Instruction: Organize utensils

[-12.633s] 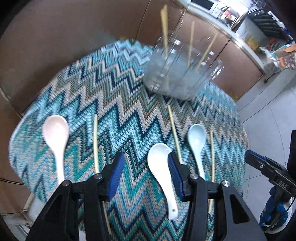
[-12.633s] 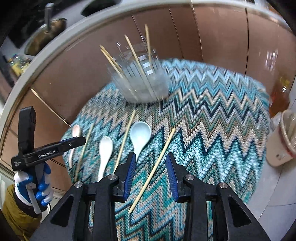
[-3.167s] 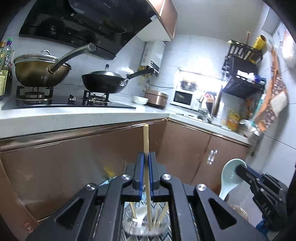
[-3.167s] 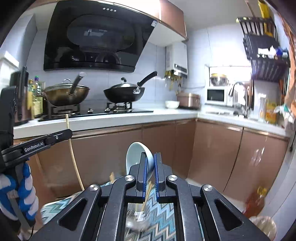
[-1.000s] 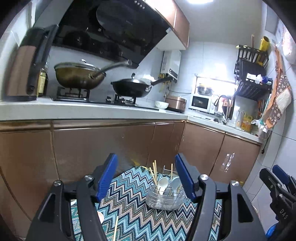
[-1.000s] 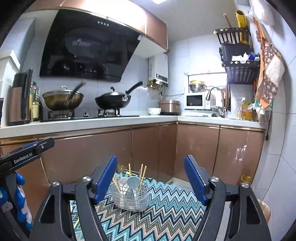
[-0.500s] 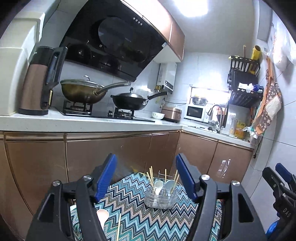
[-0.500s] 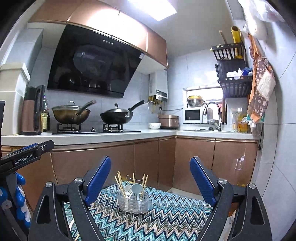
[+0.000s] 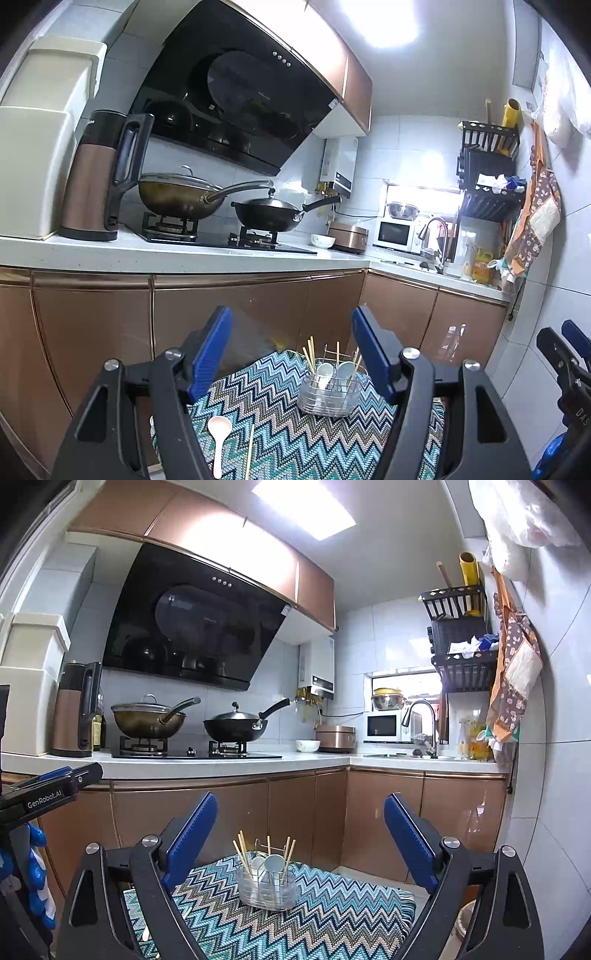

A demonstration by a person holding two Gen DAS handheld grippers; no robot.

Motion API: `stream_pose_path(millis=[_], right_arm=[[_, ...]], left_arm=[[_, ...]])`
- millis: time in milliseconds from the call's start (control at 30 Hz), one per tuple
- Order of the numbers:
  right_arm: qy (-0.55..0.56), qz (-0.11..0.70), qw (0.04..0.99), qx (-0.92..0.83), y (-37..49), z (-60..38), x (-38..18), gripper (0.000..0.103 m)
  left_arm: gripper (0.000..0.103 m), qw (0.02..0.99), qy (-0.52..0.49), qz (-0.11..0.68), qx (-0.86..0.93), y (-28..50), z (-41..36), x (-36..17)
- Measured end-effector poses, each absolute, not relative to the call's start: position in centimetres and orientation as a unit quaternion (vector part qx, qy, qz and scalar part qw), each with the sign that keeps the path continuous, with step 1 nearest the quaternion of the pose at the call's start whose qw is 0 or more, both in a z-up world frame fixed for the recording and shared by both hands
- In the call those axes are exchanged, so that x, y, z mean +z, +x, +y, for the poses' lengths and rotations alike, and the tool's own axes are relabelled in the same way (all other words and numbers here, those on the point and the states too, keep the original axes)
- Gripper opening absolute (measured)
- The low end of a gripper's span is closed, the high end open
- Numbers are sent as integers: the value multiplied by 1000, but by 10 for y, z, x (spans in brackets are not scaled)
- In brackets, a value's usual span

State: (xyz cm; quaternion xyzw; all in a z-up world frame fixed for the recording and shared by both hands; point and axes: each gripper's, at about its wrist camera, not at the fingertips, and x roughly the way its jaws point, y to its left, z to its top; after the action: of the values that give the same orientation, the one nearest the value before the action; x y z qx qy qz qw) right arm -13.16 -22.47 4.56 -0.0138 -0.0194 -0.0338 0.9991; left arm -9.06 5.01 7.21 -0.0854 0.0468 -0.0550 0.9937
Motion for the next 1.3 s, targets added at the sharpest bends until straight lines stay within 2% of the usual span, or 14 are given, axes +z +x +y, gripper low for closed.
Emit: stream_pose_path(millis=[133,433,1300], right_arm=[[-12,-17,999,-33,-128,-227,43,92],[6,18,999,-30,-98,-235,23,92],[-22,120,992,-18,-15,-213,-29,92]], left_arm=[[66,993,-88,51,-53,-86,50,66],[66,990,-79,112,-37,-46,52,36],[66,989,-28,141,-15,15,36,-17]])
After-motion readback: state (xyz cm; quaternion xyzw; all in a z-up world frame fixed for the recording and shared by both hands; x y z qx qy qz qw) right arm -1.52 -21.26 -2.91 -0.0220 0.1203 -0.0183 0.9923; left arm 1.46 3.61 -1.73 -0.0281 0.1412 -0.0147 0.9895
